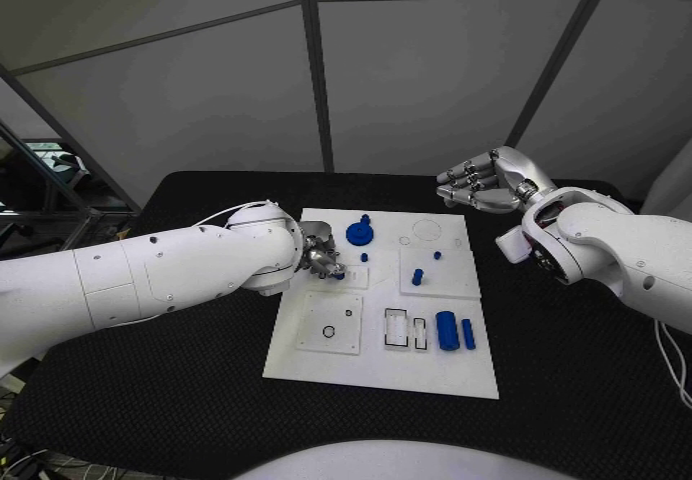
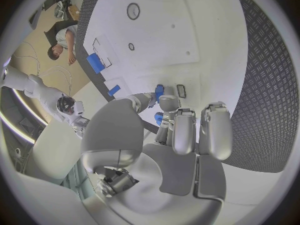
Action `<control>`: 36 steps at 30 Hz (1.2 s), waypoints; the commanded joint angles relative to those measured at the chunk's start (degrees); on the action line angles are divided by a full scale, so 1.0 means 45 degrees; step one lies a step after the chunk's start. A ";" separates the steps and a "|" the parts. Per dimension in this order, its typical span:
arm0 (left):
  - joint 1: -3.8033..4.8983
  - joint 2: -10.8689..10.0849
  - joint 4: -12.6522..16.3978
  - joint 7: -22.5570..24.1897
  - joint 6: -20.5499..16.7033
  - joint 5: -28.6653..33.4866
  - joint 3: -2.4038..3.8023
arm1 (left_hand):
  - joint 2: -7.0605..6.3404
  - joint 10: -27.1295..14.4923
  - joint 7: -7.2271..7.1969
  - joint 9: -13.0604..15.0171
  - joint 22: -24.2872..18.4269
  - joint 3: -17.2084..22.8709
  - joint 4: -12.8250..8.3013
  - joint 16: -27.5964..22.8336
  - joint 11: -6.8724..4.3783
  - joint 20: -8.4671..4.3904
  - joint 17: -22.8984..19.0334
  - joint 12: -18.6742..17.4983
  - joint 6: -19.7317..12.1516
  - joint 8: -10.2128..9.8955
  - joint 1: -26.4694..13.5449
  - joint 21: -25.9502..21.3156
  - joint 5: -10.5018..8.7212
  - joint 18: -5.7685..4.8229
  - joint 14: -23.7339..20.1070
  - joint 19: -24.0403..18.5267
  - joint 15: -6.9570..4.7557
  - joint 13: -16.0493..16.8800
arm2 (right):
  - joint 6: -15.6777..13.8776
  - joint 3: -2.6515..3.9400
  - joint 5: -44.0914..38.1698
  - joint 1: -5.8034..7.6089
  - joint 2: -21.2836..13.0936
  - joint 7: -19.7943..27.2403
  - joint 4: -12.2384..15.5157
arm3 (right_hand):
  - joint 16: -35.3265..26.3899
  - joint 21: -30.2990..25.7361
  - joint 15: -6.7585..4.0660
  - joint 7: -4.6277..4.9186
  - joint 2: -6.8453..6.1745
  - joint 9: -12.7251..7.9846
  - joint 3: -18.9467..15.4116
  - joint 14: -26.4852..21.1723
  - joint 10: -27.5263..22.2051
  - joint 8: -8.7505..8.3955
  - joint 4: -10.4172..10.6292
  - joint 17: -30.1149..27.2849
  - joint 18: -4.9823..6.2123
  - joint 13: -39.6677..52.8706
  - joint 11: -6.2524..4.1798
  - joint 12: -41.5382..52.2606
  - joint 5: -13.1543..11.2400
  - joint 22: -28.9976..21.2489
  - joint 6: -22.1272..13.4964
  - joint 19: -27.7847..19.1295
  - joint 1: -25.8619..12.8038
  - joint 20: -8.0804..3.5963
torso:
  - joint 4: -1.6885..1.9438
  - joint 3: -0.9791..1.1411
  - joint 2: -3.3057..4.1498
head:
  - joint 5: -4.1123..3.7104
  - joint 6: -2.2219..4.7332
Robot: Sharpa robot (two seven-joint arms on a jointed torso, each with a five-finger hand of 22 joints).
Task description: Assemble the parts on the task board
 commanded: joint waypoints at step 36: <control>-0.0045 0.0312 -0.0319 -0.0069 0.0326 0.0066 -0.0046 | 0.0274 0.0259 -0.0331 -0.0203 0.0375 -0.1237 -0.0740 -0.0066 -0.0236 -0.0143 0.1415 0.0514 0.0637 -0.0004 -0.2058 0.0090 -0.0030 -0.0283 0.0809 0.0179 -0.0227 0.0119 | 0.0146 0.0008 -0.0024 0.0025 -0.0036 0.0050 0.0043 | -0.0054 -0.0206 0.0081 0.0039 0.0054 0.0007 -0.0105 -0.0062 -0.0128 -0.0047 0.0047 -0.0123 0.0030 -0.0008 0.0100 -0.0063 0.0126 -0.0125 -0.0099 0.0122 -0.0308 0.0053 | -0.0012 0.0003 0.0008 | -0.0097 -0.0029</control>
